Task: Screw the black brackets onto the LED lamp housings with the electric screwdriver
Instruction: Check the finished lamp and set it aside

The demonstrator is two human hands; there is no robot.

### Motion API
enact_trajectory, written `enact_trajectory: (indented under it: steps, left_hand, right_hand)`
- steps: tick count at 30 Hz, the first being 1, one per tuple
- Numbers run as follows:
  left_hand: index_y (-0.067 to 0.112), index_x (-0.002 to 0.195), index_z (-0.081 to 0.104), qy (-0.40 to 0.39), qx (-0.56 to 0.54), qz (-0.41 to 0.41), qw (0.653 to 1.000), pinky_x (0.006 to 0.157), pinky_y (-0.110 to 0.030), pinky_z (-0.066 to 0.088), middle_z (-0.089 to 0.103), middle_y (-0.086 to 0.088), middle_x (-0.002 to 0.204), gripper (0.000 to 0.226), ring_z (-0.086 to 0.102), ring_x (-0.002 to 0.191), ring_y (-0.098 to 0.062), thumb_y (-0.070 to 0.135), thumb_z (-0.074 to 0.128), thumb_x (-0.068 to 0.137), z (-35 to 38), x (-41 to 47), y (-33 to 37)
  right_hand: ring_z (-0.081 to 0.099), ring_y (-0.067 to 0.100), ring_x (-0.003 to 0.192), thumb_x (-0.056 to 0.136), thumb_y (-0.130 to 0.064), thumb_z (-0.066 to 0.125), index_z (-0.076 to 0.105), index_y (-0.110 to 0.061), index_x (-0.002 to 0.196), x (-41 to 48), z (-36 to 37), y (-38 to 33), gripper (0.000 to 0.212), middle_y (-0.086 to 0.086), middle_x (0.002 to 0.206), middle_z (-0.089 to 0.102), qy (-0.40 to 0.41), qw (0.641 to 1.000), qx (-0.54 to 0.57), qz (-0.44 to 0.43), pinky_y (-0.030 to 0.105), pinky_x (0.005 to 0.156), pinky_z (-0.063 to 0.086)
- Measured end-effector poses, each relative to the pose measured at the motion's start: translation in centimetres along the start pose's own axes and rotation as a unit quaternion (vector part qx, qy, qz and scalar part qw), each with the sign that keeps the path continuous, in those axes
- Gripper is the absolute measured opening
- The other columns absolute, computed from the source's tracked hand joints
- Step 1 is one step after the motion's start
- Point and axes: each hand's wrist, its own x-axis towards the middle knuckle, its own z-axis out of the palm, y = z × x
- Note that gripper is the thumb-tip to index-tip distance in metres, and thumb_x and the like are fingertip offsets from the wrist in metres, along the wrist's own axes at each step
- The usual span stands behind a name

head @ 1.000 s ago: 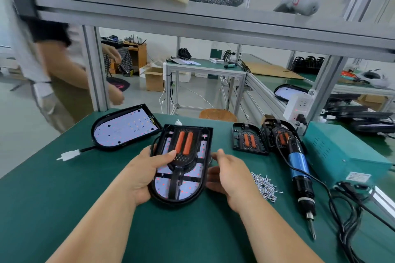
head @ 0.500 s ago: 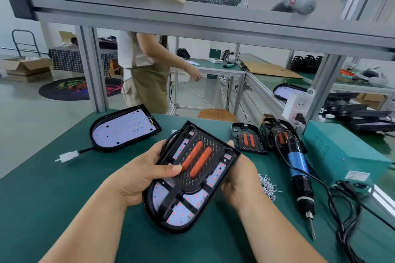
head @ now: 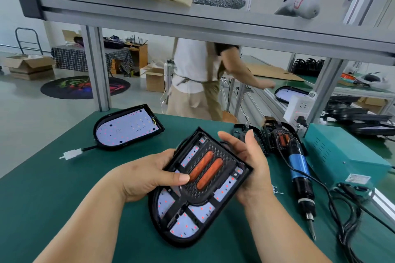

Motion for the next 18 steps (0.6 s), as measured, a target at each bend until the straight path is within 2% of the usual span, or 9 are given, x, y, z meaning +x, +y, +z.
enact_trajectory:
  steps: [2, 4, 7, 9, 10, 13, 16, 18]
  left_hand:
    - [0.008, 0.130, 0.053, -0.013, 0.006, -0.002, 1.000, 0.096, -0.039, 0.054, 0.069, -0.014, 0.122, 0.058, 0.067, 0.110, -0.027, 0.009, 0.071, 0.075, 0.0, 0.0, 0.0]
    - [0.005, 0.130, 0.054, -0.010, -0.023, 0.008, 1.000, 0.093, -0.039, 0.055, 0.069, -0.018, 0.121, 0.056, 0.068, 0.106, -0.029, 0.007, 0.070, 0.076, -0.1, 0.0, 0.0]
    - [0.004, 0.130, 0.054, 0.049, -0.107, 0.038, 0.992, 0.086, -0.040, 0.059, 0.068, -0.022, 0.121, 0.056, 0.070, 0.101, -0.031, 0.003, 0.072, 0.077, -0.1, 0.3, 0.0]
    - [0.004, 0.131, 0.053, 0.108, -0.153, 0.065, 0.980, 0.086, -0.041, 0.060, 0.069, -0.021, 0.120, 0.054, 0.069, 0.103, -0.033, 0.004, 0.073, 0.080, 0.2, 0.8, 0.0]
    - [0.005, 0.132, 0.053, 0.136, -0.167, 0.073, 0.974, 0.087, -0.043, 0.059, 0.069, -0.020, 0.120, 0.054, 0.068, 0.107, -0.035, 0.008, 0.068, 0.080, 0.4, 1.1, 0.0]
    - [0.008, 0.132, 0.053, 0.155, -0.161, 0.068, 0.972, 0.091, -0.045, 0.057, 0.070, -0.017, 0.120, 0.054, 0.066, 0.112, -0.035, 0.016, 0.063, 0.080, 0.6, 1.3, 0.1]
    - [0.007, 0.131, 0.056, 0.114, -0.167, 0.047, 0.978, 0.085, -0.044, 0.059, 0.069, -0.022, 0.120, 0.055, 0.069, 0.106, -0.035, 0.015, 0.074, 0.080, 0.2, 0.8, 0.1]
    - [0.004, 0.126, 0.060, 0.093, -0.194, 0.042, 0.976, 0.081, -0.043, 0.060, 0.069, -0.024, 0.116, 0.053, 0.071, 0.098, -0.034, 0.015, 0.074, 0.076, 0.1, 0.7, 0.0]
  right_hand:
    - [0.055, 0.031, 0.078, 0.079, -0.058, 0.057, 0.077, -0.008, 0.097, 0.0, 0.0, -0.1, 0.057, 0.015, 0.090, 0.052, -0.008, 1.000, 0.019, 0.000, 0.038, 0.075, 0.050]
    - [0.058, 0.034, 0.084, 0.079, -0.061, 0.056, 0.075, -0.009, 0.102, 0.2, 0.1, 0.0, 0.060, 0.018, 0.096, 0.057, -0.012, 0.999, 0.039, 0.001, 0.042, 0.083, 0.051]
    - [0.062, 0.037, 0.107, 0.077, -0.069, 0.053, 0.068, -0.010, 0.111, 0.1, 0.6, 0.6, 0.069, 0.022, 0.115, 0.063, -0.011, 0.996, 0.087, -0.007, 0.052, 0.105, 0.043]
    - [0.058, 0.038, 0.123, 0.074, -0.078, 0.045, 0.061, -0.006, 0.127, -0.4, 1.2, 1.4, 0.091, 0.020, 0.130, 0.062, -0.057, 0.996, 0.063, 0.000, 0.055, 0.111, 0.039]
    - [0.056, 0.038, 0.127, 0.076, -0.079, 0.042, 0.058, -0.005, 0.134, -0.6, 1.5, 1.9, 0.095, 0.021, 0.134, 0.061, -0.084, 0.995, 0.043, 0.010, 0.053, 0.110, 0.041]
    - [0.059, 0.035, 0.125, 0.088, -0.063, 0.047, 0.059, -0.005, 0.134, -0.8, 2.0, 2.6, 0.075, 0.021, 0.134, 0.061, -0.108, 0.994, 0.006, 0.024, 0.045, 0.101, 0.051]
    - [0.053, 0.043, 0.128, 0.087, -0.063, 0.045, 0.059, 0.002, 0.131, -0.3, 1.6, 1.7, 0.080, 0.028, 0.136, 0.057, -0.049, 0.997, 0.050, 0.040, 0.055, 0.109, 0.041]
    - [0.048, 0.045, 0.132, 0.091, -0.050, 0.048, 0.056, 0.003, 0.130, -0.1, 1.5, 0.9, 0.066, 0.030, 0.141, 0.051, -0.025, 0.997, 0.058, 0.049, 0.056, 0.113, 0.036]
